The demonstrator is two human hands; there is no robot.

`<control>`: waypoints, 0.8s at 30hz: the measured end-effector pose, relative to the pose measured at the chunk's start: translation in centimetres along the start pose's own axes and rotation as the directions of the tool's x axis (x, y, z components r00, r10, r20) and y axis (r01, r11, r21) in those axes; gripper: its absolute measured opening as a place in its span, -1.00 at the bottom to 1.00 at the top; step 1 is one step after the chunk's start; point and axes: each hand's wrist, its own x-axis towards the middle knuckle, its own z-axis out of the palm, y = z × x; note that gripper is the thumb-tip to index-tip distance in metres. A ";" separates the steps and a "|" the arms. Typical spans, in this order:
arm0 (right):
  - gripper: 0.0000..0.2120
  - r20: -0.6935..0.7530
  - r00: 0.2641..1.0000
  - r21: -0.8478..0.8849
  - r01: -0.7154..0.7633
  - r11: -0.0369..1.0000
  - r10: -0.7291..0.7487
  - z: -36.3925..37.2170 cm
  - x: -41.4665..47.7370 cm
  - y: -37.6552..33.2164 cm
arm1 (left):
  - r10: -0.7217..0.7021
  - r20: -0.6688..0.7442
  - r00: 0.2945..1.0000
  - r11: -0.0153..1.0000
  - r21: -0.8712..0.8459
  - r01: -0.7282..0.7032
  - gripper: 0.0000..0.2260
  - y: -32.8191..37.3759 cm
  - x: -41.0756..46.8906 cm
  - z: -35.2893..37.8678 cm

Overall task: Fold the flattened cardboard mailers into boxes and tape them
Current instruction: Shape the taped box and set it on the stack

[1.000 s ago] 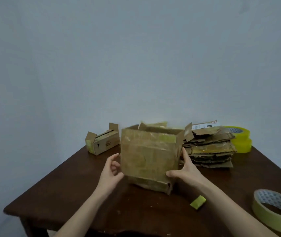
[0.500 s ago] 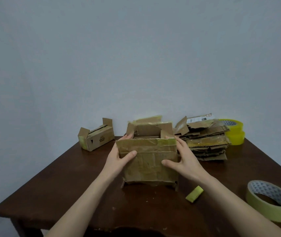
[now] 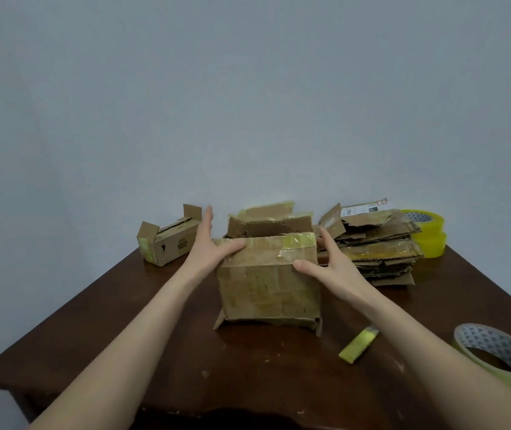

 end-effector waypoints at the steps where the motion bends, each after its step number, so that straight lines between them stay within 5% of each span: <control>1: 0.06 0.020 1.000 0.044 -0.024 0.999 0.023 0.0 0.3 0.0 | -0.033 0.054 0.998 0.999 0.004 0.032 0.03 0.0 0.4 -0.1; 4: 0.07 0.075 0.995 0.042 -0.065 0.997 0.062 0.1 1.0 -0.1 | -0.063 0.096 0.993 0.997 0.045 0.059 -0.14 -0.7 0.5 0.1; 9: 0.15 0.106 0.990 0.087 -0.098 0.991 0.088 2.3 1.8 -0.5 | 0.019 -0.056 0.998 0.995 0.098 -0.014 -0.49 -1.6 0.3 -0.8; 14: 0.12 0.158 0.975 0.125 -0.177 0.976 0.156 6.3 1.9 1.7 | -0.033 0.039 0.999 0.957 0.291 0.021 -0.79 -4.3 -0.6 -2.2; 19: 0.11 0.202 0.975 0.040 -0.103 0.994 0.093 3.9 2.9 1.1 | 0.034 -0.001 0.999 0.950 0.312 -0.032 -0.75 -5.0 -1.5 -0.8; 21: 0.06 0.224 0.971 -0.010 -0.085 0.996 0.085 2.2 2.6 1.4 | 0.137 0.052 0.989 0.865 0.481 -0.145 -0.72 -4.1 -1.2 0.6; 24: -0.10 0.235 0.970 -0.167 -0.029 0.986 0.069 0.7 1.8 1.1 | 0.220 0.220 0.950 0.594 0.742 -0.309 -0.65 -3.2 -0.8 2.5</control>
